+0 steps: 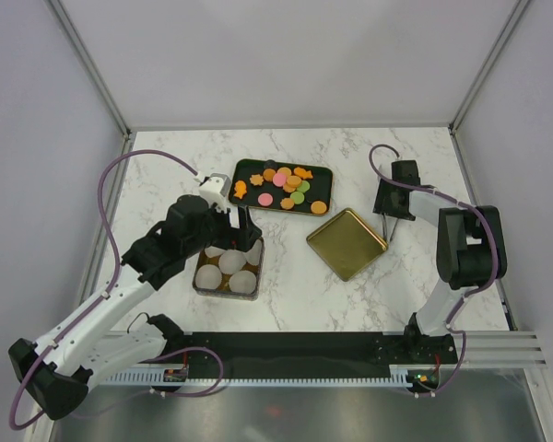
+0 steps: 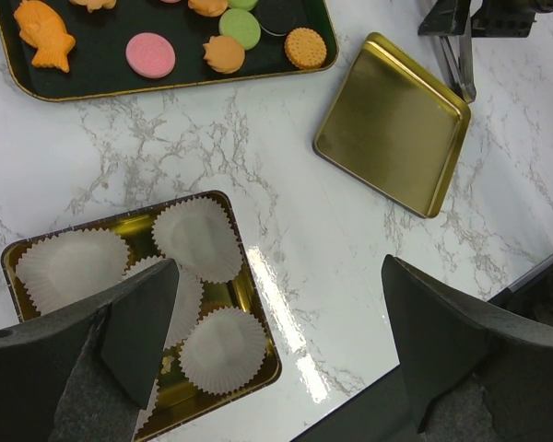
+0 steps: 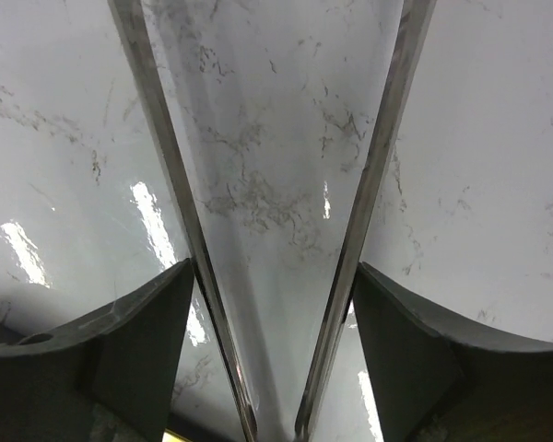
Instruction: Pack the cookies
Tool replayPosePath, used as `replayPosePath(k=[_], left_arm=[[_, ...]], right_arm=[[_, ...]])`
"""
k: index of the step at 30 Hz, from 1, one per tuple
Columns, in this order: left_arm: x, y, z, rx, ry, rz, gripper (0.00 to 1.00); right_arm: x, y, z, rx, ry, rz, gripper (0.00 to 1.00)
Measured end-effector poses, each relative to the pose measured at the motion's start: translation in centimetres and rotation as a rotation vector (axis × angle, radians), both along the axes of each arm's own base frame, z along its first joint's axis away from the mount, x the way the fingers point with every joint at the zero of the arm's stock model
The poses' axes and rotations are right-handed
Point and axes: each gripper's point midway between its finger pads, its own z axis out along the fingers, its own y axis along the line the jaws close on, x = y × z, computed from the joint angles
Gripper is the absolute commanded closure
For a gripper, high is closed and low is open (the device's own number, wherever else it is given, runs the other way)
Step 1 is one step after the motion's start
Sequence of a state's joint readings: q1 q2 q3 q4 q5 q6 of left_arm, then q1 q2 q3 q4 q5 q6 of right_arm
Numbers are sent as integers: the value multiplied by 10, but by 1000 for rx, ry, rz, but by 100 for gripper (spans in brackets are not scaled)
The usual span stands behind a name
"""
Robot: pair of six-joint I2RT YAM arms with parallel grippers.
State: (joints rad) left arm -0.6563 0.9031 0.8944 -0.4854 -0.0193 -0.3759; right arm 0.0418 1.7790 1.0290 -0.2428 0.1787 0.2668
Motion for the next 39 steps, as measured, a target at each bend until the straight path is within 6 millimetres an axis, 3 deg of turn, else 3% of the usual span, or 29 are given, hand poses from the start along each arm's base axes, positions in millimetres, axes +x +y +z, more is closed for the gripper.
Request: replayPosePath(k=[9, 16, 21, 25, 32, 39], left_arm=[[1, -2, -6, 12, 18, -3, 0], [2, -2, -6, 12, 17, -2, 0], [2, -1, -6, 15, 16, 4, 0], [3, 0, -6, 16, 14, 9, 0], [6, 7, -8, 39, 9, 47, 0], [8, 19, -15, 84, 20, 95, 0]], right_arm=[[5, 2, 7, 13, -3, 1, 43], [37, 4, 54, 19, -106, 3, 49], [39, 16, 91, 36, -183, 34, 50], [31, 53, 112, 43, -216, 118, 51], [-2, 148, 124, 69, -210, 356, 52], [-29, 209, 139, 105, -217, 517, 53]])
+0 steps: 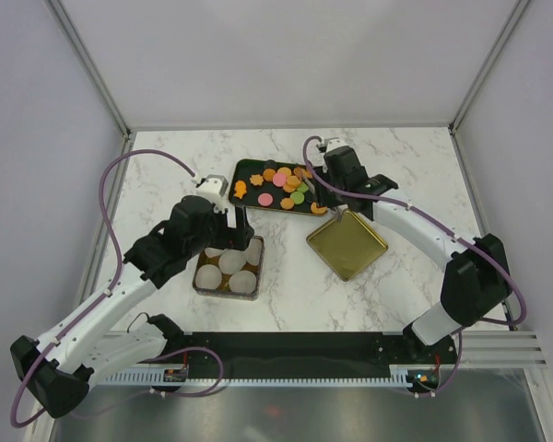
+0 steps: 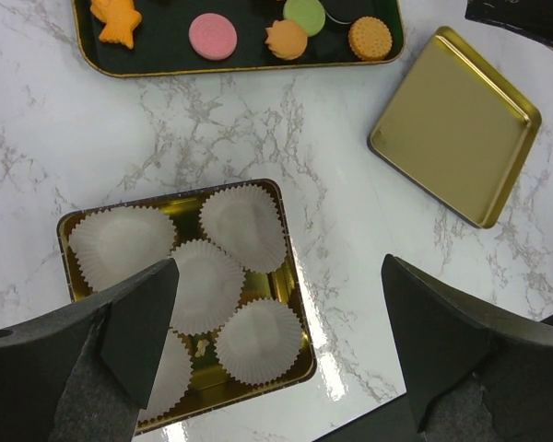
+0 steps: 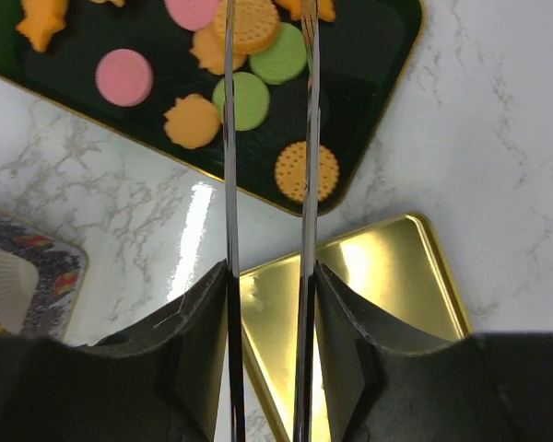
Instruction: Pack the cookies
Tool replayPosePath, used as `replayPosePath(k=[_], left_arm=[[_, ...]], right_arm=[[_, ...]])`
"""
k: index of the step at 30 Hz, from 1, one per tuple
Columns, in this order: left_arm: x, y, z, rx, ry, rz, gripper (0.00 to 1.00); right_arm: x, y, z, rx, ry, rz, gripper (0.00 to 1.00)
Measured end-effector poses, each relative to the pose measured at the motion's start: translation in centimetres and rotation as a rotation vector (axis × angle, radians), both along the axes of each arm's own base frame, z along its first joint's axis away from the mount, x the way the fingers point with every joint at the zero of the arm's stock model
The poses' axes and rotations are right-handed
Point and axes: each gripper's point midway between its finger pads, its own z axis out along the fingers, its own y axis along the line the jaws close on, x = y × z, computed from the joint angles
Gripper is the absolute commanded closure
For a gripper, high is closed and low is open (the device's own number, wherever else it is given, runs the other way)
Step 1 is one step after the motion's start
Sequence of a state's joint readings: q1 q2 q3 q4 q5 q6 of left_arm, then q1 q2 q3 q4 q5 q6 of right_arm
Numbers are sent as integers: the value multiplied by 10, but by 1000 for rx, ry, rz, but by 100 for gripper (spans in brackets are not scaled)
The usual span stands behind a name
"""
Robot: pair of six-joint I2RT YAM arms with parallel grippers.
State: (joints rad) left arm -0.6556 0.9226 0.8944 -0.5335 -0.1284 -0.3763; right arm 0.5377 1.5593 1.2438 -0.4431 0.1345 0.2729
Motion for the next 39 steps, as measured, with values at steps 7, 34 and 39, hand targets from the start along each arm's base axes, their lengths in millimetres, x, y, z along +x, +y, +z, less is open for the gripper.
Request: replayPosePath(k=[7, 34, 39], left_arm=[[4, 11, -2, 32, -6, 50, 0], [8, 15, -7, 54, 1, 75, 0], [8, 16, -7, 54, 1, 76, 0]], right_arm=[[3, 42, 2, 6, 2, 98, 52], [22, 41, -42, -77, 70, 60, 44], [23, 41, -40, -74, 67, 55, 44]])
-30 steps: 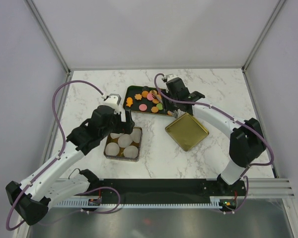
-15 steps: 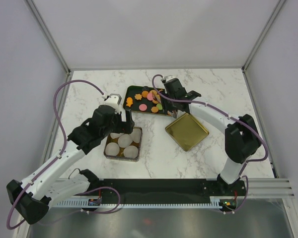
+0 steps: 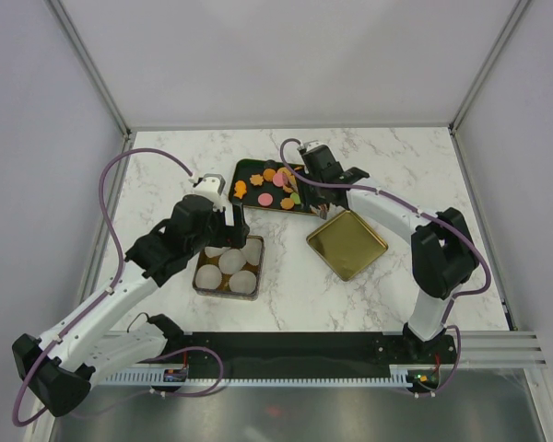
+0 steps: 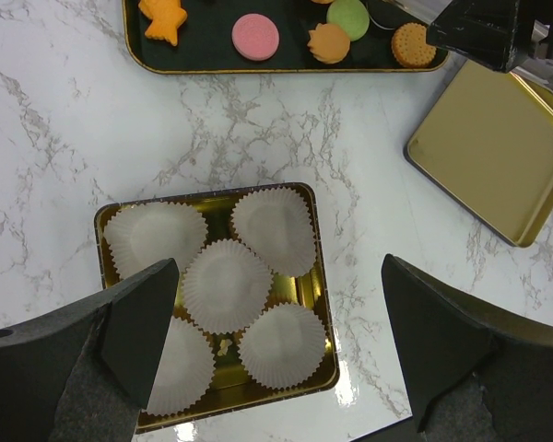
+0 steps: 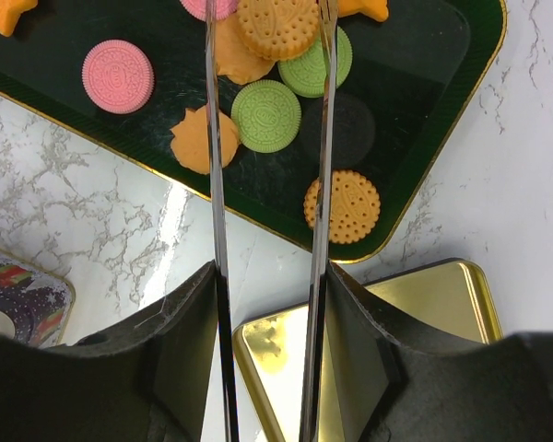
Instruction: Pack the cookies
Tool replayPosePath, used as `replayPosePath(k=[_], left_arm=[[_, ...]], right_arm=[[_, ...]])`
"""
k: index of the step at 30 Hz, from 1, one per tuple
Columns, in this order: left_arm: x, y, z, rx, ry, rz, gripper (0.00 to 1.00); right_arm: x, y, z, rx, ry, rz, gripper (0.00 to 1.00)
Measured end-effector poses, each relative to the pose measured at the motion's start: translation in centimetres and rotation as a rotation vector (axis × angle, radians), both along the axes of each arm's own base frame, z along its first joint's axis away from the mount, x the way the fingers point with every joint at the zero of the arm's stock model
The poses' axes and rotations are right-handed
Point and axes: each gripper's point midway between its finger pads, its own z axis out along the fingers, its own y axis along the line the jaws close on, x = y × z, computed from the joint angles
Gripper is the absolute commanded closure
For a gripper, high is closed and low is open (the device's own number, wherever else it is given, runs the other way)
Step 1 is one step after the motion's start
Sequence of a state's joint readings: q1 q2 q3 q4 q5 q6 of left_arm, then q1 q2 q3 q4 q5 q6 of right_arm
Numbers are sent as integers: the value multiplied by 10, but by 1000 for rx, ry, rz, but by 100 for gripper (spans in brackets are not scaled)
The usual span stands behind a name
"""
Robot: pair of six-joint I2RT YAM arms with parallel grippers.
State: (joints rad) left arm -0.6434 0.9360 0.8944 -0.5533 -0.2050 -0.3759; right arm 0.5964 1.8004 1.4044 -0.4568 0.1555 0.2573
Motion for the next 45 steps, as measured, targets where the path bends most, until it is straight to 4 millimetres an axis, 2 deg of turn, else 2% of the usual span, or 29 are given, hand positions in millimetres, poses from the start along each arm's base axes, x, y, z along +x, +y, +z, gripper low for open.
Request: replayPosePath(k=[11, 36, 42, 45], left_arm=[[0, 0, 0, 0, 0, 2, 0], [1, 0, -1, 2, 4, 2, 0], [1, 0, -2, 3, 5, 3, 0], [1, 0, -2, 3, 5, 3, 0]], right_arm=[[7, -11, 0, 2, 0, -28, 45], [6, -3, -8, 27, 18, -10, 46], [6, -4, -8, 32, 22, -9, 55], [5, -3, -8, 37, 25, -7, 64]])
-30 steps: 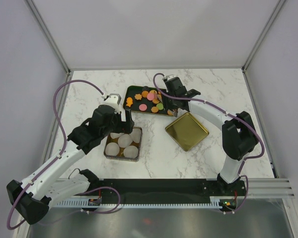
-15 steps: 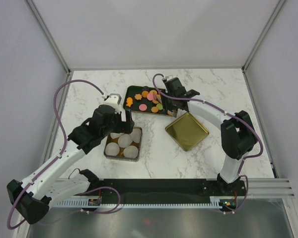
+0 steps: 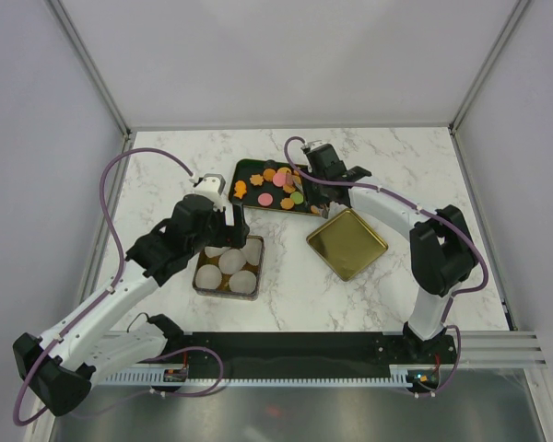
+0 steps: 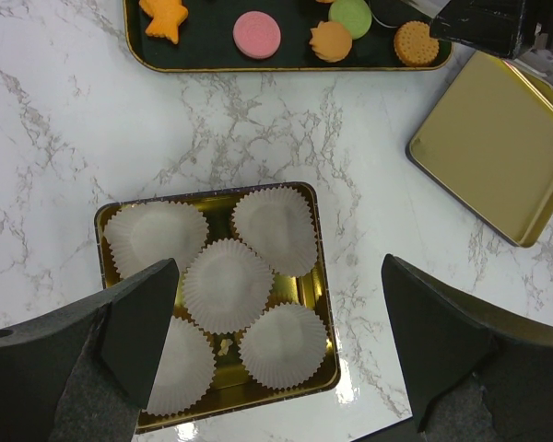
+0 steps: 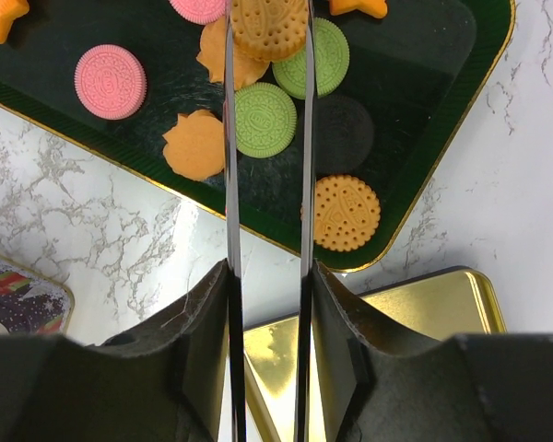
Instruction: Pack the cookies
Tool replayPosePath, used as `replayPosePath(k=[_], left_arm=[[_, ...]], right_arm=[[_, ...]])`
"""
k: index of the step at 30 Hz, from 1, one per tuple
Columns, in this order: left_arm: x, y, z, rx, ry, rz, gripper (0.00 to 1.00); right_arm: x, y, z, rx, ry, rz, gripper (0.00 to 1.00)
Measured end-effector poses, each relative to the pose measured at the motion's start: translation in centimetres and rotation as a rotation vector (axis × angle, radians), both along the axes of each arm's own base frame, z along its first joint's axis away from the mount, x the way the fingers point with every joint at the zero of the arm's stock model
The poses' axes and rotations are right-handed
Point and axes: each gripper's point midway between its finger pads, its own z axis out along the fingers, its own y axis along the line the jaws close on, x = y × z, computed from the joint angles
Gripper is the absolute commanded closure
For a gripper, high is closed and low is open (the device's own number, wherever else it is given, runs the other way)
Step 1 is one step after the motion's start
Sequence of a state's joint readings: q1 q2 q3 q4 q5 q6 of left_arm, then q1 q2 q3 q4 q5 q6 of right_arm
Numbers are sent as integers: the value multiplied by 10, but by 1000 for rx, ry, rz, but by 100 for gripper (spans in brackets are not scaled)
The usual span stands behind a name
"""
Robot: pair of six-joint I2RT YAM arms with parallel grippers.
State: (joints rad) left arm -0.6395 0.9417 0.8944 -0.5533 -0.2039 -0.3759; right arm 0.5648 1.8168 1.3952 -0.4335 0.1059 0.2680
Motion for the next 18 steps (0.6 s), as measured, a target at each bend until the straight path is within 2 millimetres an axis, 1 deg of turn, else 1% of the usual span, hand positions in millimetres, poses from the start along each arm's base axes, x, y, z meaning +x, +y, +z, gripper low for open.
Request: replayPosePath(k=[5, 11, 14, 18], left_arm=[[0, 0, 0, 0, 0, 0, 0], [1, 1, 0, 0, 0, 5, 0], [3, 4, 0, 0, 0, 17, 0], [7, 10, -2, -2, 8, 48, 1]], right_arm=[[0, 1, 0, 5, 3, 3, 70], [-2, 2, 4, 28, 7, 12, 71], [-7, 5, 16, 60, -5, 27, 73], [-16, 7, 39, 102, -35, 47, 73]])
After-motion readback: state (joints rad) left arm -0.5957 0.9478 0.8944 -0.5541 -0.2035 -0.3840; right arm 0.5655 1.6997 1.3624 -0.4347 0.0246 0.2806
